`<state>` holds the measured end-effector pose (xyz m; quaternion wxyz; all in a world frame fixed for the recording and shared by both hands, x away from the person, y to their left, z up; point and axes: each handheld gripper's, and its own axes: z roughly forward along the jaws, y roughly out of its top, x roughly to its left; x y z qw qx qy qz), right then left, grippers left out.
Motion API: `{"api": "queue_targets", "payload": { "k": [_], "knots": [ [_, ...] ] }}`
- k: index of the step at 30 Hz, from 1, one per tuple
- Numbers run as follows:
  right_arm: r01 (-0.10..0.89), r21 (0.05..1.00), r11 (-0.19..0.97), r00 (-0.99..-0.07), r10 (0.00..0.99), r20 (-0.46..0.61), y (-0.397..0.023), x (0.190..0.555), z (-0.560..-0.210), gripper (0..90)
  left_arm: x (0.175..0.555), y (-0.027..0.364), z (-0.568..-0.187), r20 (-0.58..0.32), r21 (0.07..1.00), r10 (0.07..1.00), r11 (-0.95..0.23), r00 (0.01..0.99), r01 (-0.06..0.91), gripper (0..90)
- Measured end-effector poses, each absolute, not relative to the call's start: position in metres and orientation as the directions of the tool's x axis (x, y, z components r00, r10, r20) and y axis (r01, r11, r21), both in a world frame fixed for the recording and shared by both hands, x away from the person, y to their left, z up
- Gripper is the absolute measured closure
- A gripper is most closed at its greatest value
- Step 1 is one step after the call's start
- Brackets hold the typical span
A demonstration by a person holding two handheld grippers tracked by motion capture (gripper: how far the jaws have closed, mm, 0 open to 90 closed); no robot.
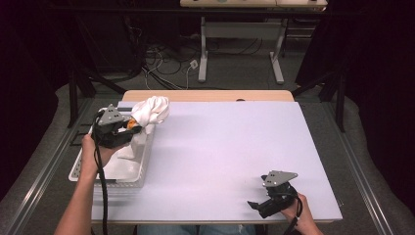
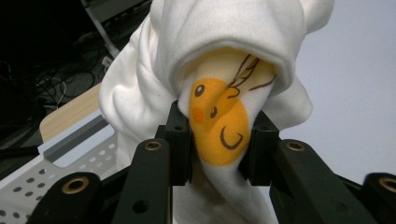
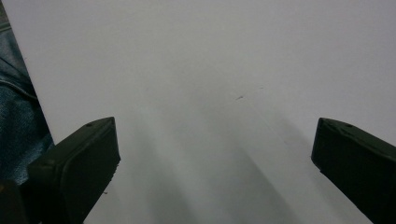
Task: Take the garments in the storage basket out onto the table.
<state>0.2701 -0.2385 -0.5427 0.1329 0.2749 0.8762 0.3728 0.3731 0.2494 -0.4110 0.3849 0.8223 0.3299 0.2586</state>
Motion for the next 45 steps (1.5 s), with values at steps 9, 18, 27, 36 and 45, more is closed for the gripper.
{"api": "queue_targets", "payload": {
  "k": [9,18,27,36,45],
  "knots": [
    [0.389,0.724,0.569,-0.813,0.583,-0.021,-0.238,0.27,-0.543,0.6,0.374,0.234,-0.403,0.178,0.807,0.716,-0.499,0.675,0.316,68.3],
    [0.387,0.726,0.568,-0.812,0.583,-0.024,-0.238,0.27,-0.543,0.7,0.376,0.217,-0.397,0.188,0.8,0.682,-0.524,0.707,0.293,68.3],
    [0.384,0.728,0.568,-0.814,0.58,-0.023,-0.239,0.27,-0.543,0.7,0.377,0.203,-0.392,0.192,0.793,0.659,-0.54,0.727,0.28,68.4],
    [0.385,0.725,0.571,-0.814,0.58,-0.025,-0.239,0.27,-0.543,0.8,0.382,0.19,-0.388,0.207,0.783,0.641,-0.561,0.739,0.267,68.4],
    [0.383,0.729,0.567,-0.813,0.581,-0.025,-0.239,0.27,-0.543,0.8,0.387,0.175,-0.383,0.197,0.776,0.636,-0.567,0.746,0.278,68.3]
  ]
}}
